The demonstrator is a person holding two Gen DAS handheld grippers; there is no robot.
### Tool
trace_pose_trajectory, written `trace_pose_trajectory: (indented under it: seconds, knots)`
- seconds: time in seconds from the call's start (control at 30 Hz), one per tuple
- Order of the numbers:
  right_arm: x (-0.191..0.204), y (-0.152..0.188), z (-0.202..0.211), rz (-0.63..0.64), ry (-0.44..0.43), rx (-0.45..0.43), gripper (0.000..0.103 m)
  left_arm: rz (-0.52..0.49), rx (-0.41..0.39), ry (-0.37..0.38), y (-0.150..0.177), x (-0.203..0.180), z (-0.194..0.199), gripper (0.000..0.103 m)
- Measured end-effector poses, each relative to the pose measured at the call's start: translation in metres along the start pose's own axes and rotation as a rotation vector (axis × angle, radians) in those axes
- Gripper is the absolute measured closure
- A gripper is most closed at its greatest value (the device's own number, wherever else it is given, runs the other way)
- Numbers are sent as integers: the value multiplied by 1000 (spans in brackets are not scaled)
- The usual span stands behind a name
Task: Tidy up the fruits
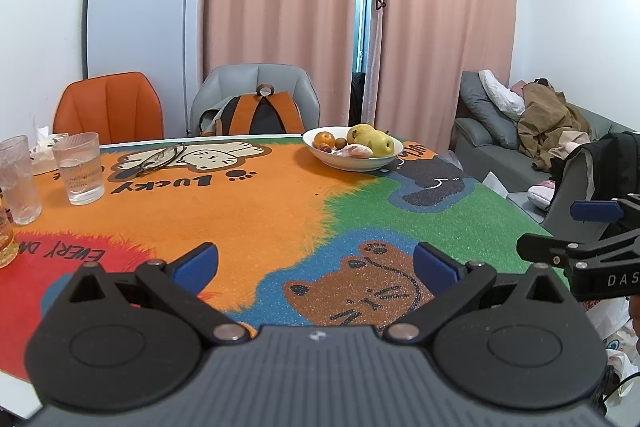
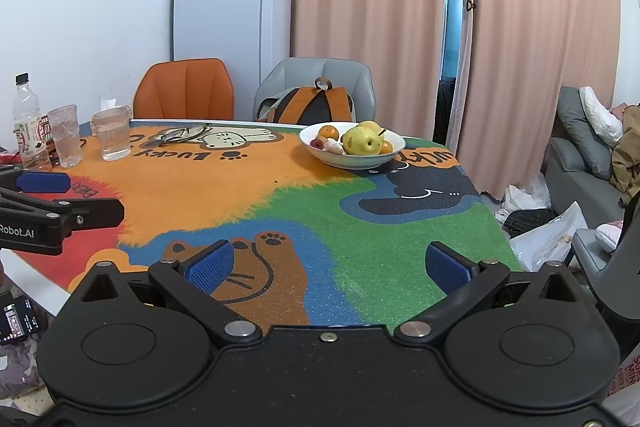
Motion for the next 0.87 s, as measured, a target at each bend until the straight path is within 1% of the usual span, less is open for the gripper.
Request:
trace_pose_trajectory:
  seconds: [0.87]
  knots:
    - [1,0,0,5,1,2,0,-5,8,15,2,-2,0,0]
Point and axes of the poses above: each gripper's, at about its wrist camera, not at the fingertips, and z roughly against the way its jaws point, x to its left, y to its underside, the point moved 1 cm from there along -z, roughly the way its jaws point, and after that the axes turned 11 degrees about y, right-handed, at the moved point
